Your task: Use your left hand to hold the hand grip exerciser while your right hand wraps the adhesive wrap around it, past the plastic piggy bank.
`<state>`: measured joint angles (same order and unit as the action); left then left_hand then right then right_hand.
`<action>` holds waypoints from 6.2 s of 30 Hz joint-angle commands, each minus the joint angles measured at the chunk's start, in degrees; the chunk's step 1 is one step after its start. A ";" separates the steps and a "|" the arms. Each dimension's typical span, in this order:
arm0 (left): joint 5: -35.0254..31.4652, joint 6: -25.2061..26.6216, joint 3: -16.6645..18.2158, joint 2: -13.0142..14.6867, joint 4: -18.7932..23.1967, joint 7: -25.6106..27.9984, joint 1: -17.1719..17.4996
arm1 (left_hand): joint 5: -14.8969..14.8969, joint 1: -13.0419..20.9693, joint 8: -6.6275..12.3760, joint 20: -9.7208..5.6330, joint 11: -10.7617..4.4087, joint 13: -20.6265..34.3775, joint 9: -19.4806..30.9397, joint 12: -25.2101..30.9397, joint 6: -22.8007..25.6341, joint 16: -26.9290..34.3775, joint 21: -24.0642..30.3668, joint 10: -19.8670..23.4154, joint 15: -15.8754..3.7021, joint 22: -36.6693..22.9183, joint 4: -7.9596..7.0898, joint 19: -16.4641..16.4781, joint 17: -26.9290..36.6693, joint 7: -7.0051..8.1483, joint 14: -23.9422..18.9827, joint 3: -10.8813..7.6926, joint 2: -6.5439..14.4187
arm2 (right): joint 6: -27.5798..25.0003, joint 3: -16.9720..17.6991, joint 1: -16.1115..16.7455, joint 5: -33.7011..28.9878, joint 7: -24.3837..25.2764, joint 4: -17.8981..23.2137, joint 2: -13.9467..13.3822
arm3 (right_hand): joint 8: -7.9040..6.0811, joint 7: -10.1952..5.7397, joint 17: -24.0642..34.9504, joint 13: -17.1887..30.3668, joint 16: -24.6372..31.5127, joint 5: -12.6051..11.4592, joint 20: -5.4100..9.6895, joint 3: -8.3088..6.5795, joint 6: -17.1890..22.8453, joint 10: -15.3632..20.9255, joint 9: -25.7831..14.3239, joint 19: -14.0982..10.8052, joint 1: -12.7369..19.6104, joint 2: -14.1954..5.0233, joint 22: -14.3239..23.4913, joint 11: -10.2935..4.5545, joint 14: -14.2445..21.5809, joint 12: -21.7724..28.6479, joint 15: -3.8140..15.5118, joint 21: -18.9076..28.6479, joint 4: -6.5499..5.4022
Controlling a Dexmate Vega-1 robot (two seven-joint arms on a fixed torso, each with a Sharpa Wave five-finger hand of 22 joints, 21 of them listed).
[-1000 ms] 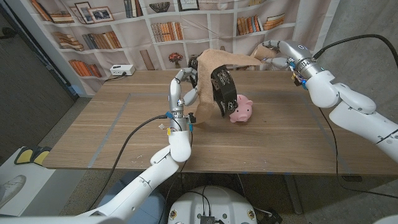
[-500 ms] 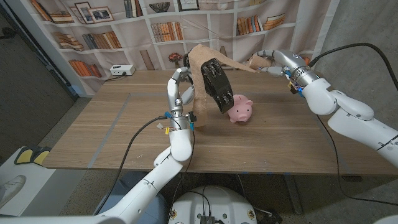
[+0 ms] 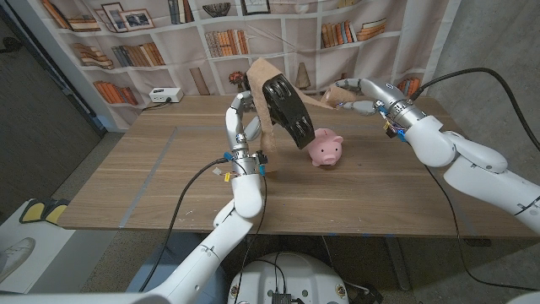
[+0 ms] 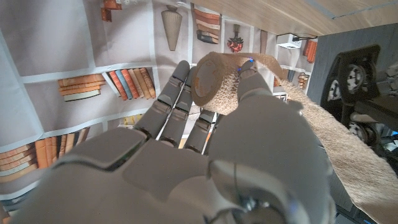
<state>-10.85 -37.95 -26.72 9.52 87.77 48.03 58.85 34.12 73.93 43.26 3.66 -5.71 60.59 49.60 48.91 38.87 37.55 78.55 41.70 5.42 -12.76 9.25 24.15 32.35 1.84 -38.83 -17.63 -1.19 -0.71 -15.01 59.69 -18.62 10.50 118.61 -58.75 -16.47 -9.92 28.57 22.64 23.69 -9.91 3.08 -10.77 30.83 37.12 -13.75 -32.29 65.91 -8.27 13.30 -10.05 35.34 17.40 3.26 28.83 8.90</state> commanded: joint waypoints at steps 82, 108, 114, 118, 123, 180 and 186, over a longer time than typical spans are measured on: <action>-1.54 -1.72 5.87 -12.55 -9.72 8.43 -5.74 | -1.47 5.86 0.31 -6.56 0.67 -1.30 -0.53 0.68 -3.83 5.22 -0.32 -4.47 -15.80 0.87 0.33 1.48 19.50 -0.11 -13.97 -0.62 6.27 | 13.73 -0.02 12.42 15.48 -9.25 3.57 5.09 | -0.07 0.44 0.60 1.91 -0.87 -0.47 3.77 -2.29 0.82 2.24 -0.11 0.97 -1.84 -1.12 -0.33 -1.35 1.07 -0.59 10.14 1.92 -1.82; -12.74 -0.93 7.84 -14.43 -20.53 15.97 -12.55 | -2.00 6.61 0.29 -6.31 0.99 -1.79 -0.87 1.09 -4.09 4.88 -0.34 -5.12 -15.52 0.91 0.22 0.70 19.94 -0.12 -13.27 -0.13 6.58 | 17.13 -1.31 9.90 20.32 -12.21 -0.09 4.37 | 0.06 0.57 0.76 1.96 -1.07 -0.47 3.75 -2.38 0.85 2.50 -0.13 1.21 -2.02 -1.13 -0.47 -1.40 1.17 -0.83 10.18 2.45 -1.79; -18.98 -0.06 9.62 -15.99 -23.02 15.97 -13.27 | -2.15 6.72 0.24 -6.30 1.04 -1.54 -1.27 1.39 -3.81 4.99 -0.22 -5.18 -15.55 0.82 0.17 0.69 19.94 -0.18 -13.53 0.06 6.55 | 18.08 -1.25 9.39 21.19 -12.63 -0.54 4.37 | 0.08 0.49 0.84 1.97 -1.04 -0.49 3.77 -2.44 0.87 2.51 -0.14 1.22 -1.97 -1.17 -0.50 -1.41 1.28 -0.90 10.24 2.58 -1.75; -19.17 0.48 8.56 -15.79 -23.72 15.97 -13.81 | -2.22 6.83 0.26 -6.28 1.07 -1.68 -1.17 1.34 -4.04 4.96 -0.21 -5.26 -15.40 0.85 0.17 0.59 19.96 -0.35 -13.45 0.11 6.61 | 18.56 -1.04 9.37 21.65 -12.44 -0.69 4.58 | 0.09 0.50 0.86 1.98 -1.06 -0.48 3.80 -2.45 0.90 2.57 -0.14 1.24 -1.98 -1.16 -0.51 -1.37 1.29 -0.91 10.18 2.64 -1.73; -22.86 1.63 8.90 -15.98 -23.75 15.97 -13.77 | -2.31 7.17 0.32 -6.19 0.87 -1.58 -1.35 1.53 -3.84 5.01 -0.19 -5.35 -15.16 0.79 0.25 0.43 20.07 -0.39 -13.39 0.15 6.57 | 19.49 -0.02 10.17 21.80 -11.63 -0.58 4.53 | 0.11 0.47 0.87 2.02 -1.12 -0.49 3.77 -2.50 0.91 2.56 -0.14 1.30 -1.99 -1.21 -0.54 -1.37 1.31 -0.97 10.17 2.74 -1.73; -24.22 10.92 3.31 -4.98 -18.63 15.97 -12.93 | -1.55 7.90 1.18 -6.36 1.21 -2.19 -3.20 2.35 -2.30 5.31 0.18 -4.07 -14.75 0.14 -0.04 0.19 19.97 -0.59 -14.54 0.63 6.07 | 17.29 13.62 15.72 13.73 -4.11 6.61 13.57 | 0.12 0.52 1.24 1.85 -1.55 -0.51 3.82 -2.75 1.64 3.38 -0.18 1.76 -1.92 -1.07 -0.74 -1.26 1.35 -1.47 10.16 3.92 -1.44; -22.33 11.36 2.10 -3.44 -18.49 15.97 -12.64 | -1.42 7.93 1.31 -6.32 1.10 -1.67 -3.19 2.68 -2.30 5.15 0.22 -4.11 -14.75 0.03 -0.02 0.22 19.83 -0.56 -14.34 0.61 6.05 | 16.46 12.38 14.79 12.92 -3.60 7.43 14.32 | 0.15 0.52 1.28 1.84 -1.57 -0.51 3.78 -2.77 1.64 3.46 -0.18 1.83 -1.90 -1.06 -0.76 -1.33 1.37 -1.50 10.20 4.00 -1.40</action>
<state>-37.97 -27.76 -21.75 1.82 68.60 64.00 46.13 32.28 74.52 44.15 3.65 -5.51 58.52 46.42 51.37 35.93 37.55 78.29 38.27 4.91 -12.43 9.39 24.15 32.32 1.33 -38.27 -16.95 -1.78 18.22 -1.07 76.02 -3.34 5.51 124.04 -46.37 -16.04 -9.40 29.62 24.16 22.15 -10.18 2.76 -11.26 32.32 38.30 -13.73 -30.55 64.77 -7.96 12.51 -9.57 36.16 16.07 3.46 32.33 9.38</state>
